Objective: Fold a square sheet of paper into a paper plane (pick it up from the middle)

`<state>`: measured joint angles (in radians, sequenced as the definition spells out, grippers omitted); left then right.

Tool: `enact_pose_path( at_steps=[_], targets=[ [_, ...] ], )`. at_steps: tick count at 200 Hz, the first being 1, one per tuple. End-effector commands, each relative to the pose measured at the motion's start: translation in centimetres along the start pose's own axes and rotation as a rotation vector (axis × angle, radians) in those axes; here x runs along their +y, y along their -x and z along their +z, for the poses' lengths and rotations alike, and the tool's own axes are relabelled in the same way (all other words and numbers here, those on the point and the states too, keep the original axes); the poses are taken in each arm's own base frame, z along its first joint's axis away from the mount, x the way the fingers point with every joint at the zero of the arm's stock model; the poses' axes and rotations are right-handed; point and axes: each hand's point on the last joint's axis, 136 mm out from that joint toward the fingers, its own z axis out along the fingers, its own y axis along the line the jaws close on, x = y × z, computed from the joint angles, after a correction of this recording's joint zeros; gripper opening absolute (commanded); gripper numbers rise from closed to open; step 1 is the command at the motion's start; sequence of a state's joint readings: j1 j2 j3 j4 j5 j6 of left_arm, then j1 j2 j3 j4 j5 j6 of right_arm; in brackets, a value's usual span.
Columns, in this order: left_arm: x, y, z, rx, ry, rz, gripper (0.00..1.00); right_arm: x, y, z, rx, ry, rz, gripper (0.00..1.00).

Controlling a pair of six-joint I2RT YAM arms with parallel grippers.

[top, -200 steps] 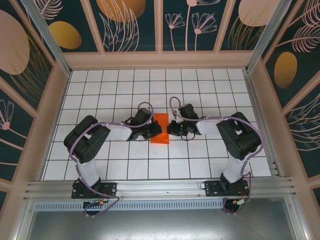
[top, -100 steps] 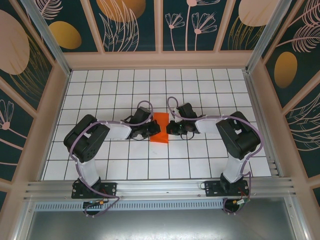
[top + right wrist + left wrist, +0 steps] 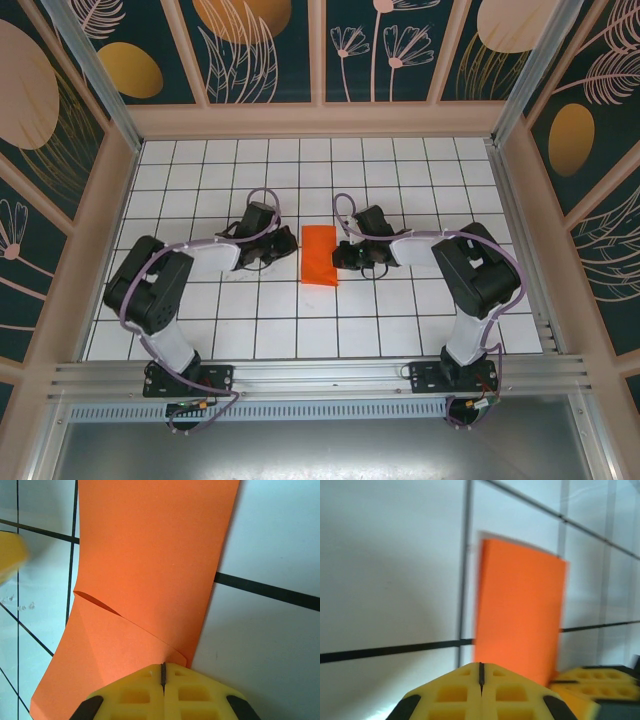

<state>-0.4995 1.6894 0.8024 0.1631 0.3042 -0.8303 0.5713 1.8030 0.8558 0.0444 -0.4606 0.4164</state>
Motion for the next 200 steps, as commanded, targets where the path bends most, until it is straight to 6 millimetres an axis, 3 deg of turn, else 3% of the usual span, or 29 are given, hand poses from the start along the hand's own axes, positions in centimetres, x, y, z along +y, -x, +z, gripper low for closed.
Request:
enact_pose_path(
  at_steps=[1, 57, 114, 150, 200],
  targets=[
    [-3.4, -0.5, -1.4, -0.005, -0.132, 0.043, 0.06, -4.1, -2.1, 0.5, 0.061, -0.164, 0.041, 0.01],
    [-3.4, -4.5, 1.1, 0.102, -0.134, 0.035, 0.05, -1.9, -0.6, -0.1, 0.029, -0.092, 0.011, 0.01],
    [-0.4, -6.2, 3.9, 0.17, -0.031, 0.008, 0.03, -0.3, 0.4, -0.9, 0.01, -0.045, -0.025, 0.01],
    [1.9, -7.0, 4.0, 0.174, 0.055, -0.017, 0.0, 1.6, 1.5, -2.0, -0.034, 0.003, -0.069, 0.01],
    [2.2, -7.2, 3.7, 0.176, 0.06, -0.014, 0.0, 4.7, 1.3, -3.8, -0.071, 0.042, -0.068, 0.02]
  ],
)
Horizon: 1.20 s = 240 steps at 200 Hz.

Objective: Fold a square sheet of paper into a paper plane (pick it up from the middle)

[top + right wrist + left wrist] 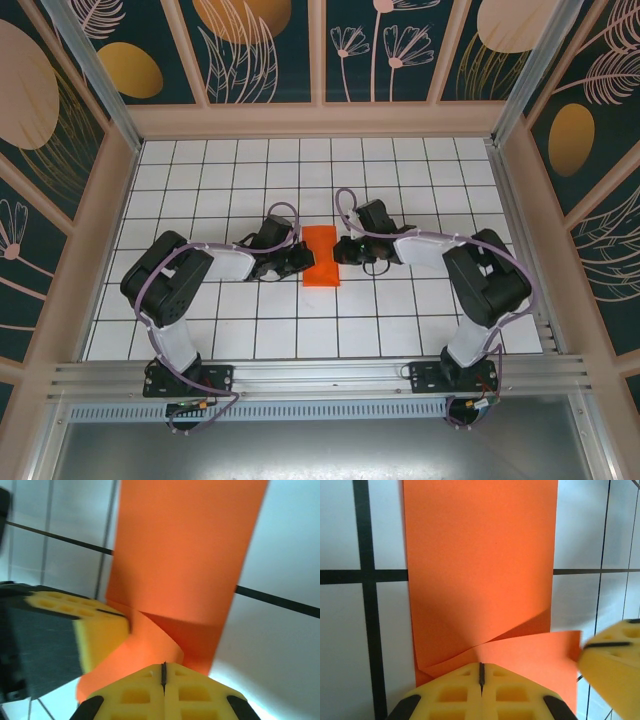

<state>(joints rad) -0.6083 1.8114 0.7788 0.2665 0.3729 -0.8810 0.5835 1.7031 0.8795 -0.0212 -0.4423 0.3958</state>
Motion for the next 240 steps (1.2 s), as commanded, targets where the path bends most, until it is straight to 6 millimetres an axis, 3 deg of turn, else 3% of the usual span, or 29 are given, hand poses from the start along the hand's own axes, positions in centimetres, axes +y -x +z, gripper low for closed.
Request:
enact_pose_path(
  at_steps=[1, 102, 240],
  targets=[
    [2.8, -1.4, 0.3, 0.024, 0.099, -0.033, 0.0, 2.3, 0.2, -1.3, -0.023, 0.029, -0.011, 0.02],
    [2.9, -1.3, 0.3, 0.017, 0.105, -0.049, 0.0, 1.6, -4.5, 1.8, 0.118, -0.03, 0.03, 0.0],
    [6.2, -2.3, 0.7, 0.014, 0.21, -0.1, 0.0, -1.1, -6.7, 2.3, 0.199, -0.148, -0.001, 0.0]
  ],
)
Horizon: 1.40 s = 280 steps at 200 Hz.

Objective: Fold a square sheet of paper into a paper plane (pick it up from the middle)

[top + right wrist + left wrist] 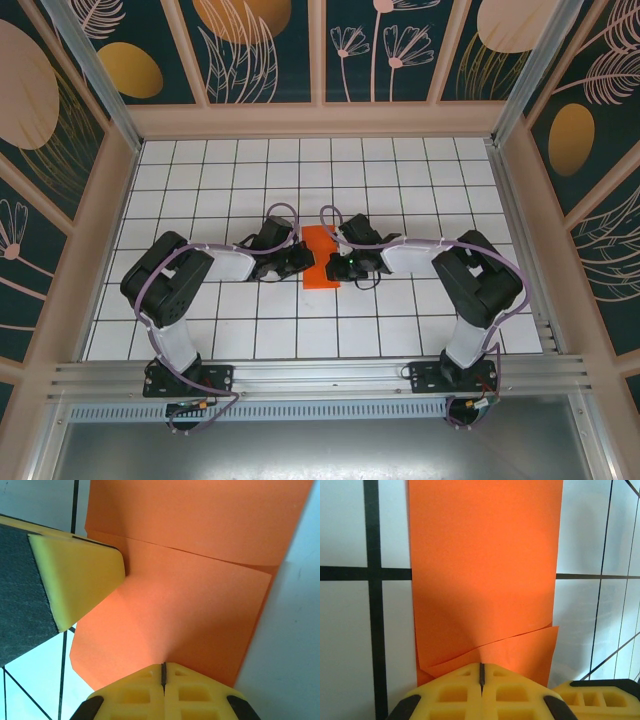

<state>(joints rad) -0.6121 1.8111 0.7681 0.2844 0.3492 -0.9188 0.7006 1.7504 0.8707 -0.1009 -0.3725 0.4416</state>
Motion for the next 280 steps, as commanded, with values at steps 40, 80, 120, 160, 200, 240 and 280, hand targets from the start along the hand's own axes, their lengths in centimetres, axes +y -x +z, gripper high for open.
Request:
enact_pose_path(
  at_steps=[40, 80, 120, 160, 200, 240, 280],
  targets=[
    [6.3, -2.5, 0.5, 0.033, 0.21, -0.067, 0.0, -1.7, -2.8, 0.0, 0.08, -0.063, 0.0, 0.0],
    [6.4, -2.7, 0.5, 0.036, 0.199, -0.07, 0.0, -2.3, -4.3, -0.9, 0.092, -0.074, 0.009, 0.0],
    [6.1, -2.8, 0.5, 0.039, 0.182, -0.068, 0.0, -3.0, -5.6, -1.4, 0.112, -0.094, 0.02, 0.0],
    [5.8, -2.7, 0.6, 0.039, 0.168, -0.066, 0.0, -3.5, -6.2, -2.1, 0.108, -0.117, 0.023, 0.0],
    [5.5, -2.7, 0.6, 0.039, 0.154, -0.065, 0.0, 0.5, -2.2, -4.2, -0.028, -0.005, -0.025, 0.0],
    [5.3, -2.6, 0.6, 0.04, 0.145, -0.065, 0.0, 1.8, 0.2, -2.8, -0.06, 0.044, -0.005, 0.0],
    [5.4, -2.8, 0.6, 0.042, 0.147, -0.066, 0.0, 1.8, 1.7, -0.5, -0.058, 0.054, 0.024, 0.0]
  ],
)
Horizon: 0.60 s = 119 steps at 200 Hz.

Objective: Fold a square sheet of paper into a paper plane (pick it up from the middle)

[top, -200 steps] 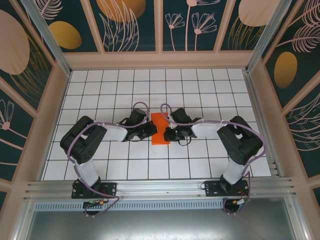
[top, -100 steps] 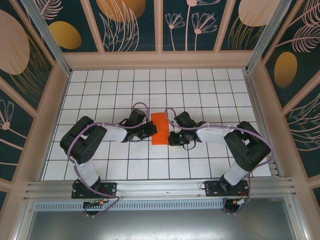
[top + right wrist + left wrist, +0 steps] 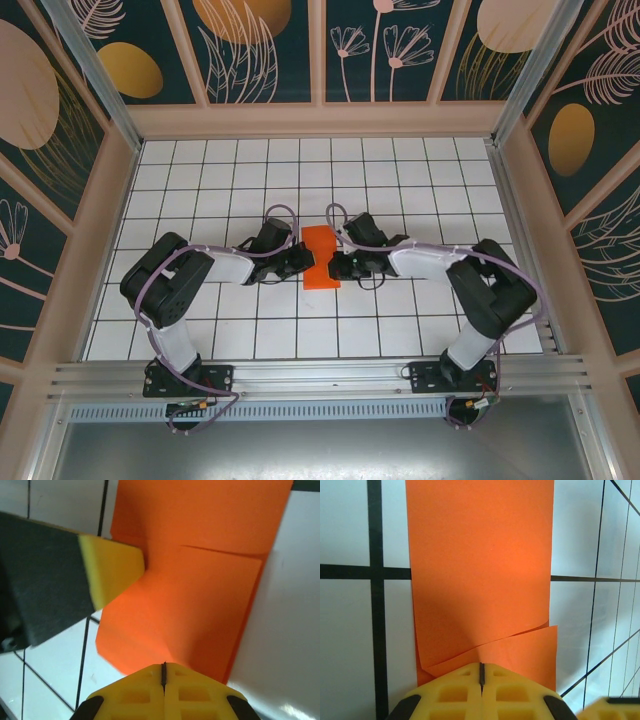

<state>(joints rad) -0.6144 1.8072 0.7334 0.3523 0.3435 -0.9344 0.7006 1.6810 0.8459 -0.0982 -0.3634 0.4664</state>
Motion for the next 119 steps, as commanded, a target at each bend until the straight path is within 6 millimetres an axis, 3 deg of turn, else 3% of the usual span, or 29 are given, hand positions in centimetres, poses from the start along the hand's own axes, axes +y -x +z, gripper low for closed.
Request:
enact_pose_path(
  at_steps=[1, 42, 119],
  targets=[
    [5.4, -2.7, 0.4, 0.064, 0.172, -0.063, 0.0, 1.1, 1.3, 1.1, -0.015, 0.038, 0.017, 0.0],
    [5.5, -2.8, 0.4, 0.063, 0.173, -0.063, 0.0, 1.3, 2.0, 2.1, -0.022, 0.06, 0.031, 0.0],
    [5.8, -2.8, 0.4, 0.064, 0.19, -0.066, 0.0, 0.5, 1.2, 3.0, 0.014, 0.049, 0.031, 0.0]
  ],
)
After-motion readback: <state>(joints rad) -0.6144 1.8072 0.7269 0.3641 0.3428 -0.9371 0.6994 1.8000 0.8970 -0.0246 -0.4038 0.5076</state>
